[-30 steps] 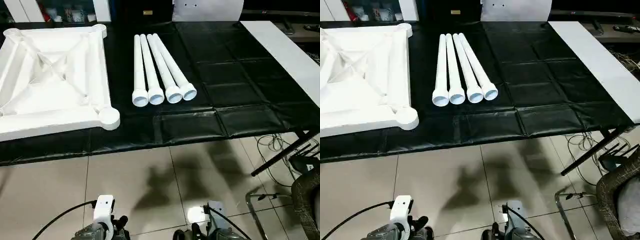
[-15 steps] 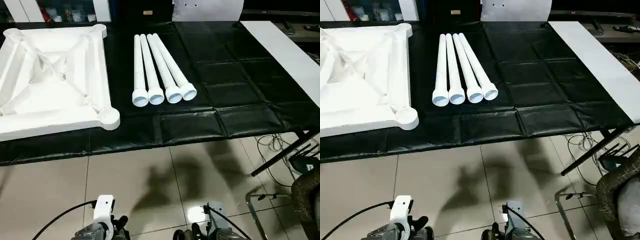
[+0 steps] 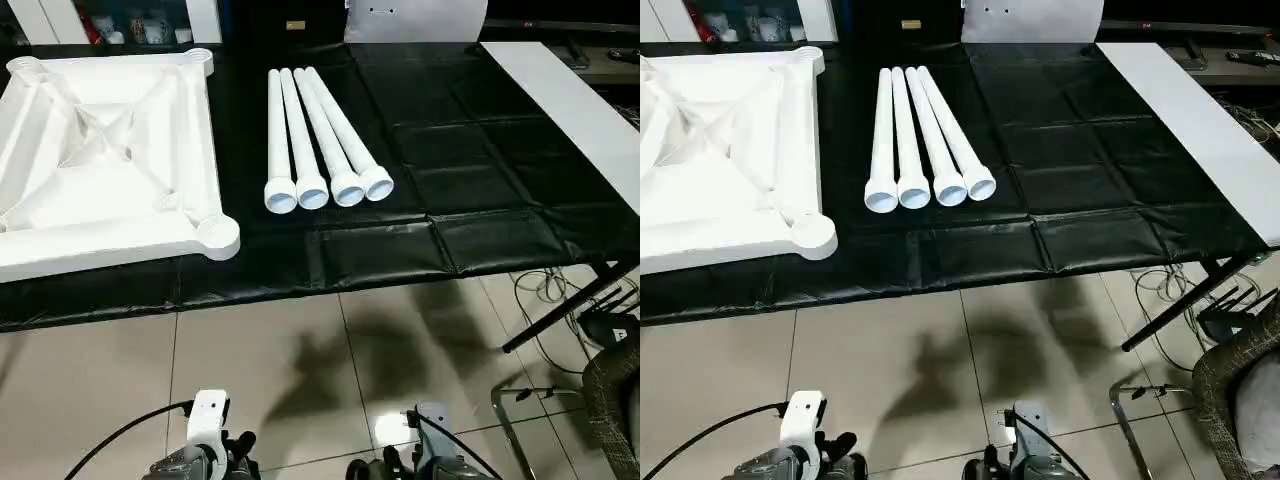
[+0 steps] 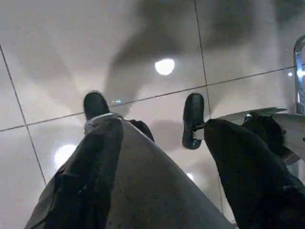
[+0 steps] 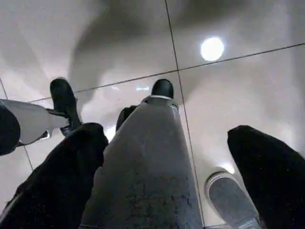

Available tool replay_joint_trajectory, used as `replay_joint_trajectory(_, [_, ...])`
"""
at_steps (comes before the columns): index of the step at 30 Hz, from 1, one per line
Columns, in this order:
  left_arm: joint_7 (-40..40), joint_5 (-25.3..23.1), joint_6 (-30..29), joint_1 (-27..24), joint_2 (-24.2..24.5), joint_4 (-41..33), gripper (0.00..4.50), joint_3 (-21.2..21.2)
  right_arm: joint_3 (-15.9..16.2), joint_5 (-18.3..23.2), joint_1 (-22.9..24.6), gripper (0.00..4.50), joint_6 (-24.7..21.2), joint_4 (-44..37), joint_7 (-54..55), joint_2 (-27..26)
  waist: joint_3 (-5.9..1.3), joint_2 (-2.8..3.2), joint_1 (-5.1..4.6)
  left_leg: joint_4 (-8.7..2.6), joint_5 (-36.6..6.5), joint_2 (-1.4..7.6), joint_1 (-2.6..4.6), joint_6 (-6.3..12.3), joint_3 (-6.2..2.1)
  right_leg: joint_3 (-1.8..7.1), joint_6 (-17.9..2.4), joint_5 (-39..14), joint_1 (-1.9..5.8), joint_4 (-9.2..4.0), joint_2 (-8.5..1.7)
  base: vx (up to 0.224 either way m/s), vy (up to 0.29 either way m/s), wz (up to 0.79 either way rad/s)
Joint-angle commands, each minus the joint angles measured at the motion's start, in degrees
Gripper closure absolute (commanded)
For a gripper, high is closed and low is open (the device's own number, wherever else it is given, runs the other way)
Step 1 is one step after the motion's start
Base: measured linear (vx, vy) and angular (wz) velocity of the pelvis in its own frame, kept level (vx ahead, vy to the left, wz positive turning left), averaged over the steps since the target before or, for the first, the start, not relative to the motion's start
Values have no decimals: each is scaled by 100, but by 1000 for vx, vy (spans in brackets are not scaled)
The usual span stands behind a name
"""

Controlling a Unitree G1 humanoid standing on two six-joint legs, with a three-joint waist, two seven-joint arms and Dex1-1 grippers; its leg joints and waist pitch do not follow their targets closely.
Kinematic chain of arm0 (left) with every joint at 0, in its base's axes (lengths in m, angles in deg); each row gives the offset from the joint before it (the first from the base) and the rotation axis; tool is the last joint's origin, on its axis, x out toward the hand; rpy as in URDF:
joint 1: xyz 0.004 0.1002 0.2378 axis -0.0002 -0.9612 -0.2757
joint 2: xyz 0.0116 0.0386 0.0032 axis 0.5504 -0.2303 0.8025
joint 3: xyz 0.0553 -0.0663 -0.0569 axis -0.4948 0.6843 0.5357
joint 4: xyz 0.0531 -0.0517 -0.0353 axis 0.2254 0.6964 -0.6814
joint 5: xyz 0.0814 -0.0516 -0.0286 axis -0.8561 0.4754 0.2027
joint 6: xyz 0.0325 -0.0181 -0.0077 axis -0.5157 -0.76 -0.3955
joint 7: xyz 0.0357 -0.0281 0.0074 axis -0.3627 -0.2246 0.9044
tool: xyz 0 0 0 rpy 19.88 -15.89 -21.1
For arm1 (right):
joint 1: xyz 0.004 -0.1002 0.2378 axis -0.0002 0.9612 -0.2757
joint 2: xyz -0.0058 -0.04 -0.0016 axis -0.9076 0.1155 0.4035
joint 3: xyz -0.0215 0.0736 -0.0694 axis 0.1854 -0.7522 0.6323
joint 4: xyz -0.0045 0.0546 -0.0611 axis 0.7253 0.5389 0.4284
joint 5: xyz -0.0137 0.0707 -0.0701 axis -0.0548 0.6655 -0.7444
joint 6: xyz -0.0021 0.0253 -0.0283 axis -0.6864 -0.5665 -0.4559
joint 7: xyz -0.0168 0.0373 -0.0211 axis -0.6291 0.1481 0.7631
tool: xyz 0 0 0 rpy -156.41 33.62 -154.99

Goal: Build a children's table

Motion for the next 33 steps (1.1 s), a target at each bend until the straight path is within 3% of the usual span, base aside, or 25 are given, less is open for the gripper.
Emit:
replay_joint_trajectory(1, [3, -4, -20, -43, -25, 78, 132, -18, -40, -35, 121, 0, -55, 124, 40, 13, -192, 46, 1, -410, -829, 419, 43, 595, -80, 316, -1587, 5, 197, -372, -467, 0, 0, 0])
replay_joint_trajectory(10, [3, -4, -20, -43, -25, 78, 132, -18, -40, -35, 121, 0, -55, 124, 40, 13, -191, 51, 2, -412, -822, 421, 45, 604, -81, 313, -1592, 20, 196, -371, -467, 0, 0, 0])
replay_joint_trajectory(11, [1145, -456, 117, 562, -134, 407, 132, -128, -131, -183, -292, 0, -83, 154, 88, 82, -190, 49, 0, -413, -836, 421, 44, 600, -81, 314, -1589, -2, 195, -375, -466, 0, 0, 0])
replay_joint_trajectory(12, [1406, -565, 156, 707, -163, 480, 132, -158, -162, -214, -391, 0, -36, 156, 87, 112, -427, 252, -12, -350, -745, 436, 169, 455, -91, 282, -1605, 436, 216, -321, -398, 0, 0, 0])
replay_joint_trajectory(13, [1400, -565, 155, 706, -164, 479, 132, -159, -168, -209, -390, 0, -17, 153, 82, 115, -388, 182, -1, -358, -675, 458, 99, 468, -120, 288, -1640, 592, 247, -293, -444, 0, 0, 0])
replay_joint_trajectory(14, [1355, -566, 177, 709, -167, 470, 132, -166, -188, -202, -403, 0, 47, 148, 124, 143, -383, 155, 34, -342, -536, 413, 37, 514, -101, 280, -1681, 668, 297, -280, -480, 0, 0, 0])
replay_joint_trajectory(18, [1264, -506, 340, 720, -158, 423, 132, -109, -310, -97, -470, 0, 305, 108, 80, 168, -401, 178, 46, -315, -589, 380, 38, 620, -69, 287, -1707, 259, 285, -328, -496, 0, 0, 0])
replay_joint_trajectory(20, [1181, -492, 474, 727, -147, 377, 99, -99, -318, -99, -522, 0, 536, 65, 72, 178, -434, 206, 31, -292, -503, 375, 33, 661, -77, 286, -1714, 386, 279, -304, -478, 0, 0, 0])
replay_joint_trajectory(22, [1012, -471, 652, 752, -163, 374, 95, -51, -314, -194, -466, 0, 892, 5, -16, 253, -420, 242, 26, -281, -471, 381, 37, 713, -71, 282, -1767, 629, 243, -288, -456, 0, 0, 0])
replay_joint_trajectory(23, [919, -487, 799, 761, -164, 351, 85, -49, -402, -133, -466, 0, 983, -36, -279, 262, -418, 217, 24, -282, -540, 377, 26, 744, -68, 274, -1785, 641, 249, -286, -451, 0, 0, 0])
replay_joint_trajectory(25, [880, -581, 1002, 746, -138, 289, 61, -103, -348, -222, -479, 0, 1155, -119, -476, 290, -358, 239, 38, -319, -951, 389, 27, 729, -75, 277, -1747, 173, 224, -345, -458, 0, 0, 0])
replay_joint_trajectory(28, [500, -532, 1345, 583, -76, -113, 52, -135, -265, -256, -466, 0, 1541, -420, -982, 315, -344, 219, 44, -333, -1086, 397, 28, 672, -86, 290, -1688, -63, 225, -354, -464, 0, 0, 0])
replay_joint_trajectory(30, [238, -460, 1474, 451, -44, -383, 33, -145, -178, -267, -417, 0, 1638, -672, -1307, 368, -291, 178, 38, -351, -1140, 406, 3, 693, -90, 292, -1612, -329, 211, -375, -470, 0, 0, 0])
replay_joint_trajectory(33, [-319, -261, 1673, -102, 74, -1378, 13, -196, -134, -246, -219, 0, 1845, -1195, -1525, 471, -283, 164, 19, -337, -880, 415, 1, 802, -85, 293, -1663, 55, 194, -320, -439, 0, 0, 0])
